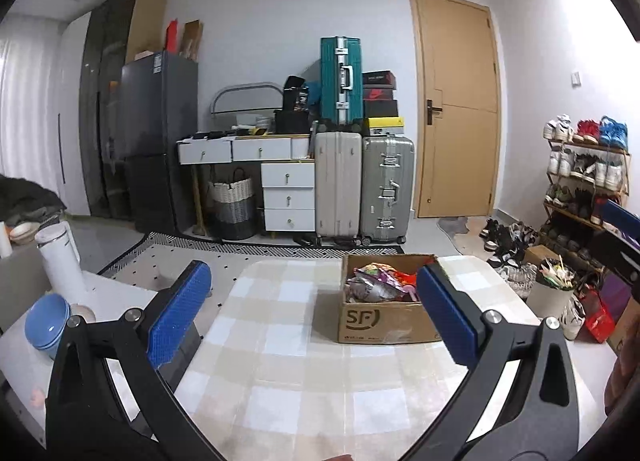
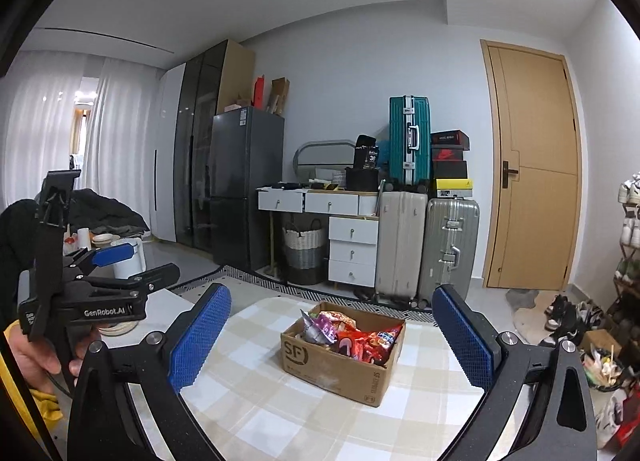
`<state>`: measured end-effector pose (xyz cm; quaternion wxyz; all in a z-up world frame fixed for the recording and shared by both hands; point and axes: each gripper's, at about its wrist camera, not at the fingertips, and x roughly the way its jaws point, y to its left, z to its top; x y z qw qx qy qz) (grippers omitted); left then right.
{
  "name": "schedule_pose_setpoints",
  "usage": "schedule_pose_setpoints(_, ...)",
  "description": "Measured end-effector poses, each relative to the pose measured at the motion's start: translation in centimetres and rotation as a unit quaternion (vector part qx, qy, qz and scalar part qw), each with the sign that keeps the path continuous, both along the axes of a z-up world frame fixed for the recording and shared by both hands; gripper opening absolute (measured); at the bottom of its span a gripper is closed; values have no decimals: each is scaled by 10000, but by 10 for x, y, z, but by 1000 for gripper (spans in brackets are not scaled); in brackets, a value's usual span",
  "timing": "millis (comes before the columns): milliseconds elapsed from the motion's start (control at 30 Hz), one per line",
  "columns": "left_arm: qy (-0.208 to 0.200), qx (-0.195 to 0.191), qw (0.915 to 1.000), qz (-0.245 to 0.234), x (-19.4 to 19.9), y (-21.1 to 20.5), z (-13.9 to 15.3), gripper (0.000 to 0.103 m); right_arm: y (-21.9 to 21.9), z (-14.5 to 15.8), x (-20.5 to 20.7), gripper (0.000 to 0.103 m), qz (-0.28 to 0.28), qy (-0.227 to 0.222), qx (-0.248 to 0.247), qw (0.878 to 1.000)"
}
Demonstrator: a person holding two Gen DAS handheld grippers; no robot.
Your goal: Organize snacks
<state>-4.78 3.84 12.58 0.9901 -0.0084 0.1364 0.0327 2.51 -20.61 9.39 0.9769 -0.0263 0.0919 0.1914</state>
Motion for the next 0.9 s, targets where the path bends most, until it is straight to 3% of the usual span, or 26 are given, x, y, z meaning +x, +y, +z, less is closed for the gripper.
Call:
schedule_pose_setpoints(200,105,-16,9999,83,28,9,-15,102,-14,-25,19,102,-72,114,182,9997)
schedule_pose_setpoints(367,337,-101,9994,-14,59,9,-50,102,-29,-75,35,102,-377,299,256,9985)
schedule_pose_setpoints(633,754,-228,9967,-171,110,4,-155,102,-56,-159,54,102,-966,395,433,9936)
schedule_pose_setpoints(733,961,-181,9948,-286,129,-1,-188,102,-65,-176,56,102,-1052,392,504,9924)
schedule_pose_setpoints(900,732,-165,9969,-218,142,-1,-228,102,-64,-187,54,102,-1184,283,362,9919)
